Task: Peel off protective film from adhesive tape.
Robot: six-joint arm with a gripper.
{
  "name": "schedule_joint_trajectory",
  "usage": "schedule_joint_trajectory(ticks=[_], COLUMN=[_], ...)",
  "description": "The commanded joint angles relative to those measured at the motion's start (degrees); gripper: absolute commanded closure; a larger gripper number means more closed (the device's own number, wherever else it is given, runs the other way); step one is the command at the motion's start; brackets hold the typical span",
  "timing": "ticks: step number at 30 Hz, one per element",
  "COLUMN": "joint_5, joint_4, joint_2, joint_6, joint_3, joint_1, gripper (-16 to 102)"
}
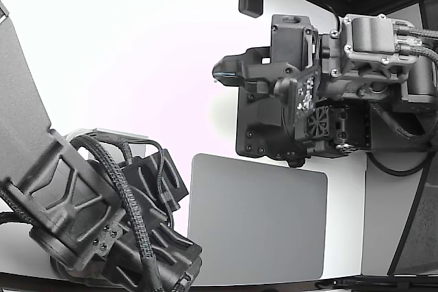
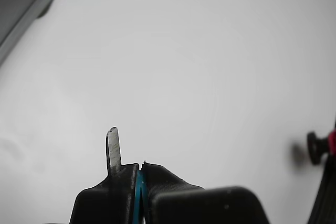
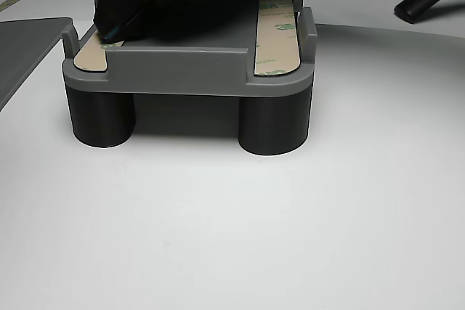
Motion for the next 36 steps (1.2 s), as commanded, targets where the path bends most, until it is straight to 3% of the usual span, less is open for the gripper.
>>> schedule_joint_trajectory(ticks=[1,8,10,14,17,18,19,21,28,36], joint_5=[4.48,20.57,24.08,31.38,32.61,33.13,33.57,33.75,33.75,35.24], joint_4=[1.32,1.67,-0.09,3.25,6.77,6.68,6.50,9.32,8.79,-2.20], joint_2=[5.01,7.56,4.75,-7.56,-16.96,-19.60,-21.71,-24.96,-24.61,-12.92], joint_6=[-2.64,-5.98,-5.62,-1.32,-2.90,-4.39,-7.03,-7.56,-16.44,-26.63], joint_3=[0.79,7.47,7.82,2.90,-3.25,-4.83,-6.33,-8.96,-6.59,7.21], joint_1=[4.57,19.69,23.20,29.36,30.85,31.11,31.11,31.11,32.17,35.07], gripper=[98,98,98,98,98,90,97,97,98,98])
